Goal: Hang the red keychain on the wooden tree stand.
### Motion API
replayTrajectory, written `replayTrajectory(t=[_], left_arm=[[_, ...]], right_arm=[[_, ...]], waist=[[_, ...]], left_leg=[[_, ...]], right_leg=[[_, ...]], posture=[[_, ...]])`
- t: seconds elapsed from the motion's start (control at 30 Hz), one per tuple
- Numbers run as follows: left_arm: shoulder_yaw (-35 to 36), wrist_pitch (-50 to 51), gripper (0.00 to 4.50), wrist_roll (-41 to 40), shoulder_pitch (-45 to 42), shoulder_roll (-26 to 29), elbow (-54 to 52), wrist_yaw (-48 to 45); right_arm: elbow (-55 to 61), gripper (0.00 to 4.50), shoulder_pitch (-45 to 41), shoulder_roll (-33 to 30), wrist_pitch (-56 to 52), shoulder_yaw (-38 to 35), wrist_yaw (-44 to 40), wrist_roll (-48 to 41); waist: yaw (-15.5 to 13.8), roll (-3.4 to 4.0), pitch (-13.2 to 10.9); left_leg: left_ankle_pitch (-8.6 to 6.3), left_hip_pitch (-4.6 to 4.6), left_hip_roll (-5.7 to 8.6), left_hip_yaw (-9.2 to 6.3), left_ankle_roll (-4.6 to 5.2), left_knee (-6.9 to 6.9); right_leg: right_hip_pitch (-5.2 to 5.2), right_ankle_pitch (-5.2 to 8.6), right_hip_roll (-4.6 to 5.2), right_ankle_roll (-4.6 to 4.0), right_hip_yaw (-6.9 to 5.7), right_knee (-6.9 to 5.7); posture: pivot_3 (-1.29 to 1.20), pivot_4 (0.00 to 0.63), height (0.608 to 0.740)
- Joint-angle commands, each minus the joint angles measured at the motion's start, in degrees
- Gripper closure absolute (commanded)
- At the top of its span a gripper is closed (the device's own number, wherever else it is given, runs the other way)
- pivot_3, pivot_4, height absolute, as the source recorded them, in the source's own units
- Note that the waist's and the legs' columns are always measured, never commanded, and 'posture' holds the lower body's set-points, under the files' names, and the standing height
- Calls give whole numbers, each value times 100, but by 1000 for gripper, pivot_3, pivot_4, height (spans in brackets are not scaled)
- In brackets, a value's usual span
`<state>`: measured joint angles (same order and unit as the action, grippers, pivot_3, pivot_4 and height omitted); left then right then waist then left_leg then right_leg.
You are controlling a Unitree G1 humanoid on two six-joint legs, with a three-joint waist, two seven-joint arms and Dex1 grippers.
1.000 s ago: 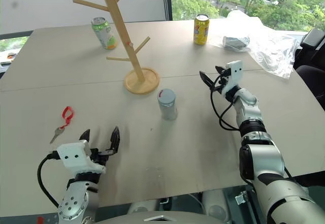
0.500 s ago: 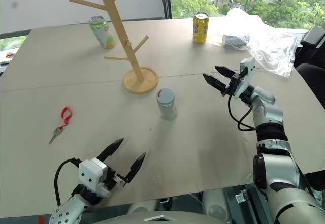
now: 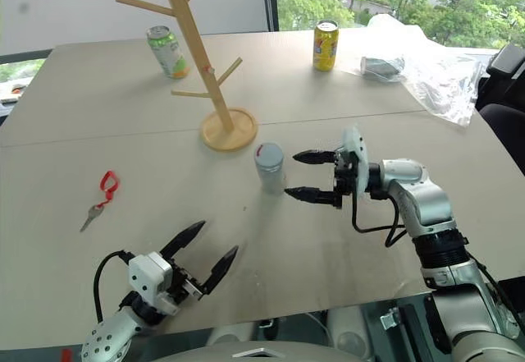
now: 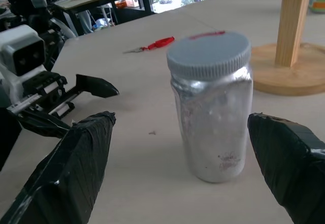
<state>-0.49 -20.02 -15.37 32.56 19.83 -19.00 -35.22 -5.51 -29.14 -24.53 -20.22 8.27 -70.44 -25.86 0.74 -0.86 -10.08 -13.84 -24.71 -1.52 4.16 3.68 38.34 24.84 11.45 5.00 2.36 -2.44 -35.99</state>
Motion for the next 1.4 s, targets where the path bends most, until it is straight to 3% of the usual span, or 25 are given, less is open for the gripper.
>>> replayTrajectory(t=[0.03, 0.27, 0.8, 0.9, 0.93, 0.97, 1.03, 1.13, 1.27, 1.4], left_arm=[[-24, -88, 37, 25, 41, -15, -166, 38], [-42, 31, 37, 81, 2, -53, -346, 203], [-198, 236, 37, 283, 66, -111, -677, 505], [-211, 259, 0, 305, 66, -104, -706, 532], [-217, 270, 0, 315, 66, -101, -722, 545], [-223, 288, 0, 326, 53, -99, -727, 555], [-228, 336, 0, 336, -5, -98, -723, 577], [-169, 550, 0, 205, -238, -140, -759, 669], [-65, 1134, 0, -127, -955, -176, -964, 841], [-47, 1331, 0, -292, -1337, -140, -864, 756]], right_arm=[[-277, 0, -257, 110, 351, -16, -43, 124], [-1503, 0, -768, 681, 974, 59, -63, 478], [-2506, 0, -1113, 1333, 1586, 145, -124, 863], [-2564, 797, -1121, 1361, 1616, 97, -108, 873], [-2566, 1526, -1117, 1361, 1619, 80, -96, 870], [-2574, 1738, -1124, 1370, 1627, 33, -35, 857], [-2624, 1738, -1169, 1380, 1633, -91, 116, 815], [-2771, 1738, -1334, 1338, 1567, -488, 541, 671], [-3670, 1738, -1910, 891, 2004, -1467, 2096, 729], [-4695, 1738, -2370, 225, 2354, -2004, 3411, 948]], waist=[[-2, 0, 0], [-9, 0, 0], [4, 0, 1], [5, 0, 1], [5, 0, 1], [5, 0, 1], [3, 0, 1], [-8, 0, 1], [-30, 1, 0], [-37, 0, 1]], left_leg=[[0, 0, 0, 0, 0, 0], [1, 2, -1, 0, 0, 0], [1, 6, 1, 3, 0, 5], [1, 6, 1, 3, 0, 5], [1, 6, 1, 3, 0, 5], [1, 6, 1, 3, 0, 4], [1, 7, 1, 3, 0, 5], [2, 6, 2, 3, -1, 8], [3, 5, 6, 1, -2, 18], [4, 5, 16, 1, -3, 20]], right_leg=[[0, 0, -1, 0, 0, 0], [-2, -1, -8, 0, 0, -4], [-4, -2, -8, 1, 2, -13], [-4, -2, -8, 1, 2, -14], [-4, -2, -8, 1, 2, -14], [-4, -2, -8, 1, 2, -14], [-4, -2, -8, 2, 2, -16], [-4, -2, -7, 2, 2, -21], [-4, -3, -5, 3, 2, -35], [-6, -10, -2, 14, 5, -38]], posture=[[0, 150, 740], [0, 150, 740], [0, 150, 740], [0, 150, 740], [0, 150, 740], [0, 150, 740], [0, 150, 740], [0, 150, 740], [0, 150, 740], [0, 150, 740]])
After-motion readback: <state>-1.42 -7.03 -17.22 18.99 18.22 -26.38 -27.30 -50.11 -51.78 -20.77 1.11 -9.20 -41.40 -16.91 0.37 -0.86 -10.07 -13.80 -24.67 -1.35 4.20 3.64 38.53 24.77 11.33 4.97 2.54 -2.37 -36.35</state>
